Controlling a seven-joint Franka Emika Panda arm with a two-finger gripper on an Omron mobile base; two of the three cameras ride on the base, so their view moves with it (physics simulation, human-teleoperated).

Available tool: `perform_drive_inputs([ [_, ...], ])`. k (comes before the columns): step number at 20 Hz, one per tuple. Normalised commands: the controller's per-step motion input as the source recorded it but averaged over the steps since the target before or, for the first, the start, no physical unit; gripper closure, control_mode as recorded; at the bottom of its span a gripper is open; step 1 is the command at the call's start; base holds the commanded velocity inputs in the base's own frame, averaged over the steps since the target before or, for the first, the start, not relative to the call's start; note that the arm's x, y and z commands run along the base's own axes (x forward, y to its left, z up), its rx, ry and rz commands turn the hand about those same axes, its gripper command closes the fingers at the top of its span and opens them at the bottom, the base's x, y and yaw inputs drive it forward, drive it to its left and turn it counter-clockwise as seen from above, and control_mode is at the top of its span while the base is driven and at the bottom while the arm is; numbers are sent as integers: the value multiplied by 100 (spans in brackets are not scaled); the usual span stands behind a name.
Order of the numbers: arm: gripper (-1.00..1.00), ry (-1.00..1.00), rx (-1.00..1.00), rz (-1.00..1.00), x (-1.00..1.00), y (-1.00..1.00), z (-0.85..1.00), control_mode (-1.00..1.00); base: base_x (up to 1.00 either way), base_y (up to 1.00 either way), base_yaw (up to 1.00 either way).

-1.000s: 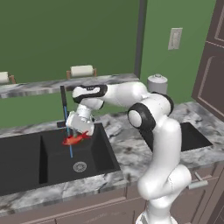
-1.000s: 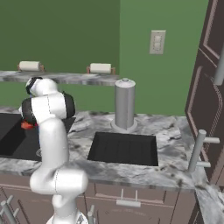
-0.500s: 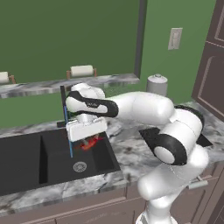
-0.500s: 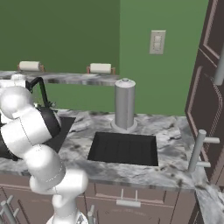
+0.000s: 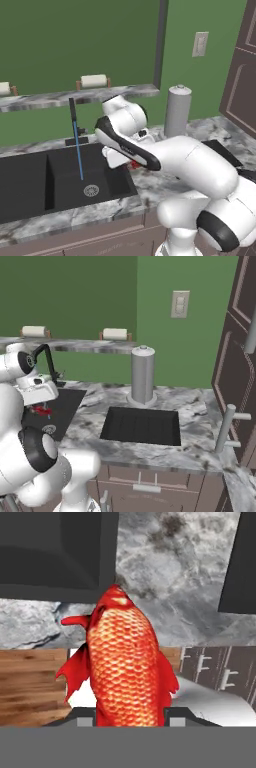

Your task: Take the fish out of the fridge, briefly rinse it in the sink, and place it on the tray next to the sink.

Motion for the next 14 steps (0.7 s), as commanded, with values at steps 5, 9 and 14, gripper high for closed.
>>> perform_drive_inputs([
  [5,100,-13,-7,-25,-3,-100,10,-100,0,0,0],
  [9,100,-15,0,-22,0,-100,2,-100,0,0,0],
  [14,100,-15,0,-14,12,-100,0,-100,0,0,0],
])
